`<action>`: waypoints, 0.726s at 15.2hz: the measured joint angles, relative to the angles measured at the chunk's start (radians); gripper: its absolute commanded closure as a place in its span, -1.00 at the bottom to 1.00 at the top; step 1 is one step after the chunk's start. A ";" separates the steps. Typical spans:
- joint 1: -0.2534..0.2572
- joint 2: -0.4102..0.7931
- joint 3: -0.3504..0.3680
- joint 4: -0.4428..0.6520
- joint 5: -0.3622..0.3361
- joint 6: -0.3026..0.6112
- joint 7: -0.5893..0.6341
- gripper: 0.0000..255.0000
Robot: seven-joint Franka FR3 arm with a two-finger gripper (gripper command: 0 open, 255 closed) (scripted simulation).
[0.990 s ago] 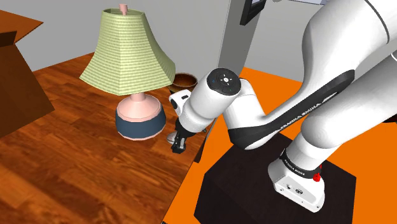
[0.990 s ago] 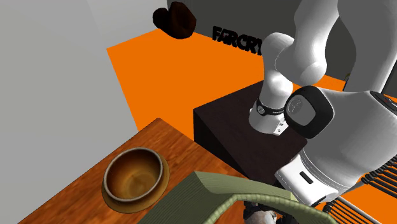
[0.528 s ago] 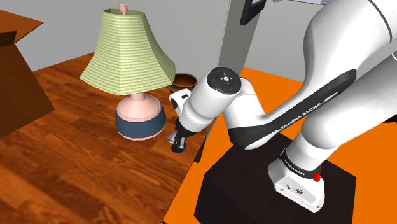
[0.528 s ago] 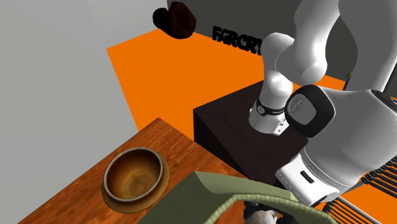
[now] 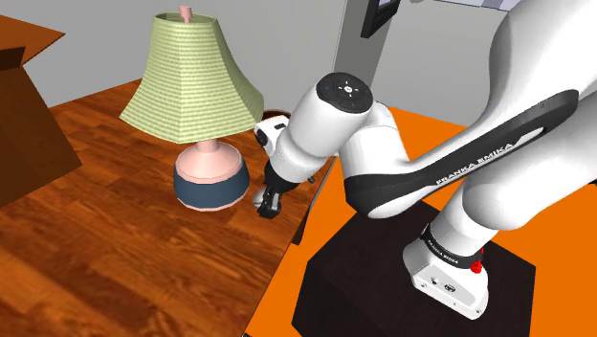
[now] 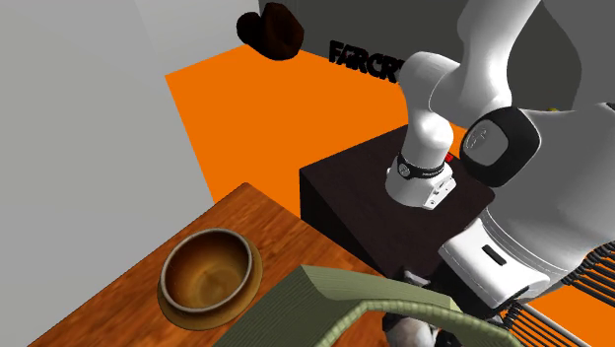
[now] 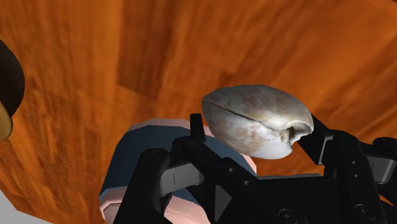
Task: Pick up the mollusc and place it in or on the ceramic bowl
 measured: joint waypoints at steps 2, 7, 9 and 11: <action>0.025 -0.015 -0.025 0.015 0.024 -0.030 -0.026 1.00; 0.093 -0.072 -0.093 0.037 0.090 -0.107 -0.093 1.00; 0.114 -0.094 -0.116 0.045 0.109 -0.137 -0.116 1.00; 0.126 -0.106 -0.129 0.062 0.121 -0.166 -0.130 1.00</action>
